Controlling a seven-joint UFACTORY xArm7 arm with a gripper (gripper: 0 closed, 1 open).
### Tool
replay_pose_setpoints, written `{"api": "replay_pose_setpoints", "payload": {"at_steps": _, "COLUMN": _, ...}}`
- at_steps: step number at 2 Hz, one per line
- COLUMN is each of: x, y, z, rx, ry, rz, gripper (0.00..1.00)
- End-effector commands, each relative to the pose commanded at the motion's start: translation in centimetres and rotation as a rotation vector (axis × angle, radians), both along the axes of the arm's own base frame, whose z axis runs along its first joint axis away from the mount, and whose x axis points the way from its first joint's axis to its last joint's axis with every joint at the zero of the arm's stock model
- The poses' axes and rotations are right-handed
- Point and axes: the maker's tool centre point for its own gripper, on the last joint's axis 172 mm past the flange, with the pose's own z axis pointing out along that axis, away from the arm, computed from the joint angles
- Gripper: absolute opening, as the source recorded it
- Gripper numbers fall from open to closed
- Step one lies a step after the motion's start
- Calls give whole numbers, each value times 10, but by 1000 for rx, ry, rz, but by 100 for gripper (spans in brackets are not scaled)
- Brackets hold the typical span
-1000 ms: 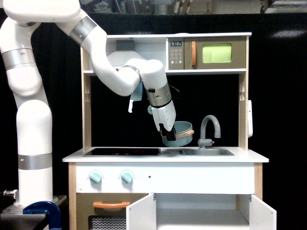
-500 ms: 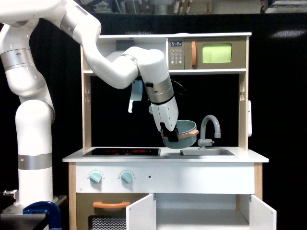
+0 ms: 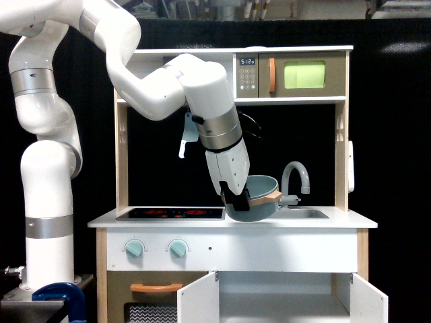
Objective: Put the bowl inside the kitchen cabinet
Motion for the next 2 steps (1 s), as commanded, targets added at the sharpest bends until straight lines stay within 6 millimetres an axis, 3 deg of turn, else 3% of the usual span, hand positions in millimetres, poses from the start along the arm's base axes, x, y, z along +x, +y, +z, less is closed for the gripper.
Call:
{"api": "replay_pose_setpoints", "payload": {"at_steps": 1, "x": -17, "y": -39, "z": -56, "rx": 0, "ry": 0, "rz": 0, "gripper": 0}}
{"api": "replay_pose_setpoints", "payload": {"at_steps": 2, "x": -31, "y": -41, "z": -121, "rx": 0, "ry": 0, "rz": 0, "gripper": 0}}
